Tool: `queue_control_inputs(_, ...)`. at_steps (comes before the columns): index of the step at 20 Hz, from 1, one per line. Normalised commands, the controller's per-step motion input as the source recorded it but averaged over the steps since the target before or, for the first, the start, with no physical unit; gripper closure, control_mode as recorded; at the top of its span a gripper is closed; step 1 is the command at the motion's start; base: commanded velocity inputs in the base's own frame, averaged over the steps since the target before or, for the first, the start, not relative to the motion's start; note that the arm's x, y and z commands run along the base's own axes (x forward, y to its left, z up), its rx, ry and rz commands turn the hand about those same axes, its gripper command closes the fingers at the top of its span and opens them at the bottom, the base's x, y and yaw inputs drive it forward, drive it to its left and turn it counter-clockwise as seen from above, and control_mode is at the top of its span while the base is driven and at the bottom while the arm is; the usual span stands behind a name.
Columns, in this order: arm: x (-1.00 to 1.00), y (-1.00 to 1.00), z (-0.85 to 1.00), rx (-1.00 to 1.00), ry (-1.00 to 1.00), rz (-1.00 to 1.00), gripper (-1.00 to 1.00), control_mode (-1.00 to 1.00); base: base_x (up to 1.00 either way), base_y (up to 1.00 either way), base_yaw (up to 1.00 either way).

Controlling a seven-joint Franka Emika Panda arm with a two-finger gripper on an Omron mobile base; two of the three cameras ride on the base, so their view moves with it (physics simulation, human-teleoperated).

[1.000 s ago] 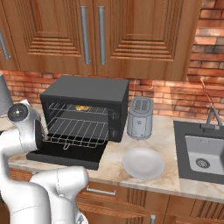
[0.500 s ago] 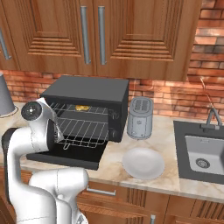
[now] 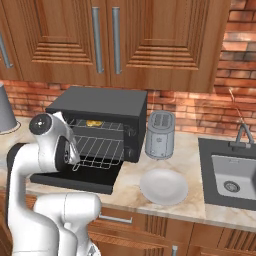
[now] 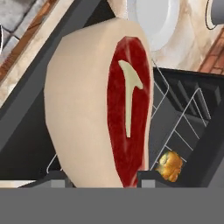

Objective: Open the toaster oven door. Place the bread on the top rack in the toaster oven and place the steak on the bottom rack.

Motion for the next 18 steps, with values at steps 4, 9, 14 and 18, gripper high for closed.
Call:
queue_control_inputs(4,0.0,0.0,-0.51,0.08,-0.12,-0.04,1.0,-1.0,0.0,0.0,0.0)
queue_control_inputs(9,0.0,-0.28,-0.45,0.13,-0.03,-0.01,1.0,-1.0,0.0,0.0,0.0)
queue_control_inputs(14,0.02,-0.46,-0.51,0.15,0.0,0.0,1.0,-1.0,0.0,0.0,0.0)
queue_control_inputs(18,0.1,-0.08,-0.46,0.15,0.0,0.04,1.0,-1.0,0.0,0.0,0.0)
